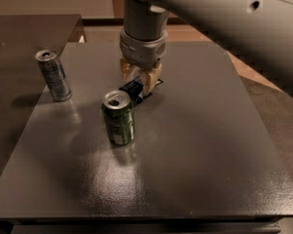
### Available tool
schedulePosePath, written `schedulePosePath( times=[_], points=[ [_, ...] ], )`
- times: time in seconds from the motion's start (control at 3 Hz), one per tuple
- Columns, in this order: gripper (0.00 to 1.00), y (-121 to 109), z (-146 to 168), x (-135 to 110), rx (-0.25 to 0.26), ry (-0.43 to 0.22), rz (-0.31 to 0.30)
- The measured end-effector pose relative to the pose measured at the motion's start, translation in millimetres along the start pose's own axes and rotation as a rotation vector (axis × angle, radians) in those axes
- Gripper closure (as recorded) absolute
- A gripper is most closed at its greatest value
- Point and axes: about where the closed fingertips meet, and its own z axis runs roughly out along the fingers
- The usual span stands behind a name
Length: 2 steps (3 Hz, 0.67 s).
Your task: Move rxbar blueberry near green can
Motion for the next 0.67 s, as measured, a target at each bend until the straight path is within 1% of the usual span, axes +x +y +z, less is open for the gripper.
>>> schedulePosePath(
  times=[0.33, 0.67],
  points=[
    [1.0, -11.7, -2.0, -22.3, 0.014, -0.017, -0.015],
    [1.0, -30.7, -2.8, -34.2, 0.033, -0.02, -0.015]
  ],
)
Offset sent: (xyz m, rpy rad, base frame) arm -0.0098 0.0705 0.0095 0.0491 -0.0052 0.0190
